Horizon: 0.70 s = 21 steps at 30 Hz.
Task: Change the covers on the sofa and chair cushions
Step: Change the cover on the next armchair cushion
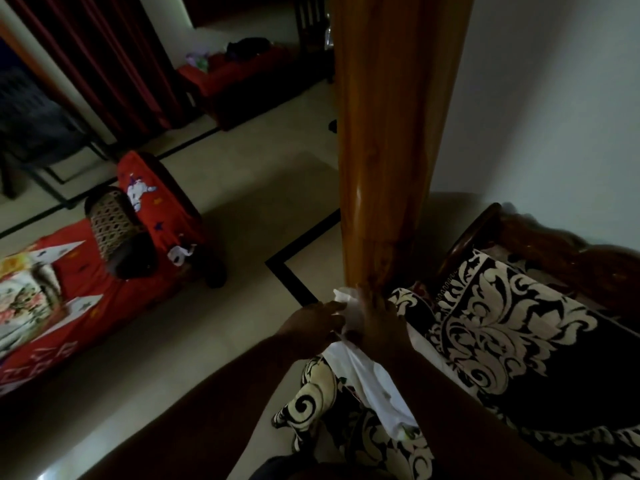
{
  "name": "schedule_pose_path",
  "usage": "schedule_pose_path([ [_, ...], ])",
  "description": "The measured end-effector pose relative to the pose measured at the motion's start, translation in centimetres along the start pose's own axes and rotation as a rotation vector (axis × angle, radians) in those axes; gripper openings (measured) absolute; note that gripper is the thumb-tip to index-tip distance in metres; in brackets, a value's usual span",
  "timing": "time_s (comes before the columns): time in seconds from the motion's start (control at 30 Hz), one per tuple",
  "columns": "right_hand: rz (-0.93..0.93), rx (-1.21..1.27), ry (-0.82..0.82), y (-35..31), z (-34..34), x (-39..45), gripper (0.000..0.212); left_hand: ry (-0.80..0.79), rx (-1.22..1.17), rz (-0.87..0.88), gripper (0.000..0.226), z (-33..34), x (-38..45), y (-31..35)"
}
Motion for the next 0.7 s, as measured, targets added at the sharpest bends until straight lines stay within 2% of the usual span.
schedule_pose_path([
  [0.13, -0.044, -0.095, -0.039, 0.4, 0.6, -0.1, 0.092, 0.021, -0.053, -0.050, 0.033, -0.4, -0.3, -0.8],
  [0.27, -0.122, -0.081, -0.021, 0.6, 0.8, -1.5, 0.070, -0.078, -0.204, -0.068, 0.037, 0.1, -0.8, -1.7],
  [0.33, -0.143, -0.117, -0.008, 0.5, 0.9, -2.0, 0.059, -0.129, -0.169, -0.020, 0.035, -0.1, -0.4, -1.5],
  [0.5, -0.280, -0.266, -0.087, 0.7, 1.8, -2.2, 0.046, -0.198, 0.009, 0.049, 0.028, -1.1, 0.8, -3.2],
  [0.6, -0.364, -0.375, -0.120, -0.1, 2.4, -2.4, 0.054, -0.240, 0.025, 0.038, 0.032, -1.3, 1.6, -4.0],
  [0.7, -0.400, -0.516, -0.149, -1.7, 3.5, -2.7, 0.058, -0.258, -0.129, -0.022, 0.033, -0.3, 2.3, -4.0],
])
Point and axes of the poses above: each hand's wrist, its own x-axis towards the middle knuckle, its own z-axis out of the palm, y = z × x, the point moved 10 cm from there along x, towards the middle knuckle, and after that the axes turned 15 degrees about z, right-handed, at the moved point
